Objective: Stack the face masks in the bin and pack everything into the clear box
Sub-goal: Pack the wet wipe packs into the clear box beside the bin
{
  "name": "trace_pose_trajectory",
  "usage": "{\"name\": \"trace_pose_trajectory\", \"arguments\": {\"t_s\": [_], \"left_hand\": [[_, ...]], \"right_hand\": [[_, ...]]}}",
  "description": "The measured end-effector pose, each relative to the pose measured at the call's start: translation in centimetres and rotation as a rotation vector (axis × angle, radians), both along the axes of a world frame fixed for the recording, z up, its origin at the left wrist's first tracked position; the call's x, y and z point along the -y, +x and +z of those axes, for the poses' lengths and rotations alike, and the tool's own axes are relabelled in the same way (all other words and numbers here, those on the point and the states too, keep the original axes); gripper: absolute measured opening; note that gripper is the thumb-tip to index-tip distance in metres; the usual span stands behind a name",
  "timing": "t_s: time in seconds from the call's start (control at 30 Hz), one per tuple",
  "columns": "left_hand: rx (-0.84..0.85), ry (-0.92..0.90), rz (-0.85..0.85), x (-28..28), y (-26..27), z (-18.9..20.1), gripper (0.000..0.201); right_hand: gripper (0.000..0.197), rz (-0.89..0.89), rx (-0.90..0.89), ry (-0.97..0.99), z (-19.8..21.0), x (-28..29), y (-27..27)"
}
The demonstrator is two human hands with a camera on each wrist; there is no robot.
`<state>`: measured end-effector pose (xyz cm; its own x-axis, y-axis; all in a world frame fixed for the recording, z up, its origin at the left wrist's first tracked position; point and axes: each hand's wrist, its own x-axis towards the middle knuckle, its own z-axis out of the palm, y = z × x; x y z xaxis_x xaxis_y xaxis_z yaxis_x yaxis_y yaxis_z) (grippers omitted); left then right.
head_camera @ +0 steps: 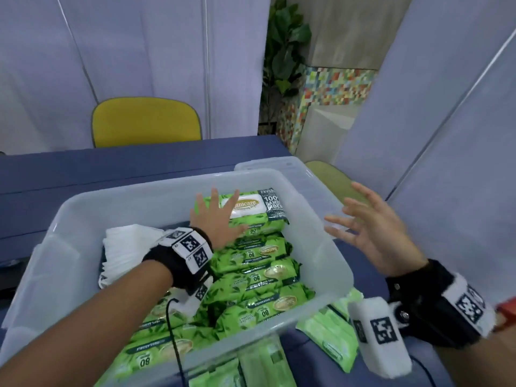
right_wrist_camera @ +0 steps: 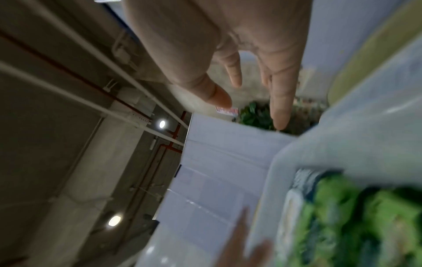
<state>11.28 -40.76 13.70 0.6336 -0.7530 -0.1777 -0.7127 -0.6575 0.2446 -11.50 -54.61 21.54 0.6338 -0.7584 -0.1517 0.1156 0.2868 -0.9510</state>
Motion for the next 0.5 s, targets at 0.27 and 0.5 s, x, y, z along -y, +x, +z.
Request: {"name": "trace_pose_trajectory", "arguments": {"t_s": [0.27,0.5], "left_hand": [[0.014,-0.547,-0.435,-4.5,-11.0,10.8,0.055],[0.033,-0.512,-0.654,-10.5,-20.6,3.4,0.041]], "right_hand": [[0.052,-0.212,-0.348,-0.573,-9.7,-1.7,-10.1],[0.039,0.271,-0.817,-0.931,-19.8,-6.4,-13.1]]}}
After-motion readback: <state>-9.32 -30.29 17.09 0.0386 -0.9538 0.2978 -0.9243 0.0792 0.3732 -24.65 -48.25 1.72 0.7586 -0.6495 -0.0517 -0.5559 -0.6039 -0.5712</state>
